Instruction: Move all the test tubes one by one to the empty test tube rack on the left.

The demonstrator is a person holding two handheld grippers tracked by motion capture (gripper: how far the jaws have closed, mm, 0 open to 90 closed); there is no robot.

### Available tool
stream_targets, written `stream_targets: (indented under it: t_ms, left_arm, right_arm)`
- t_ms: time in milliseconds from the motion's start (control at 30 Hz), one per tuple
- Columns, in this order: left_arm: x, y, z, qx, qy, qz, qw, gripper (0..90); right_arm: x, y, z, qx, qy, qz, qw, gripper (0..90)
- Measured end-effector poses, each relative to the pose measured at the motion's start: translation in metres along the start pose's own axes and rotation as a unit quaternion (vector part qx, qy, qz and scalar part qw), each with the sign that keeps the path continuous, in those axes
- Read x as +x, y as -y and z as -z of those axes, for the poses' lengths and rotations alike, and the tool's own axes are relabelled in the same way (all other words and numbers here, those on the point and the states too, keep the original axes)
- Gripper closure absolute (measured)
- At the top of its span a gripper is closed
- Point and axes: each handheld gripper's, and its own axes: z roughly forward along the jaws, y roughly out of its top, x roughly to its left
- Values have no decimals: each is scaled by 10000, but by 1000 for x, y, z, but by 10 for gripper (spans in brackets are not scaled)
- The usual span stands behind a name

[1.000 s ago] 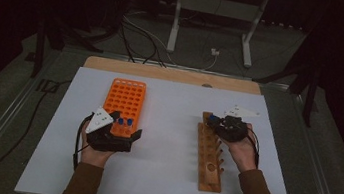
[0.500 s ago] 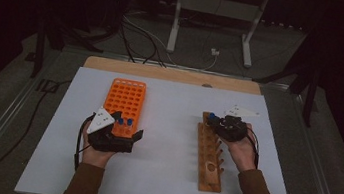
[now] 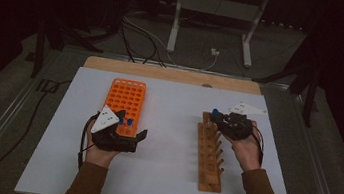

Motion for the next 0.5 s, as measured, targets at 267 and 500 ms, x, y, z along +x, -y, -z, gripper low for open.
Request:
stream_targets:
  t_ms: [267,500]
  left_arm:
    - [-7,-10,-9,-78,61,-84,9999,13]
    - [-14,-17,-17,-88,98,-173,9998,16]
  right_arm:
    - [4,-14,12,-114,8,116,9999,770]
    - [8,-22,21,-217,19,192,9996,770]
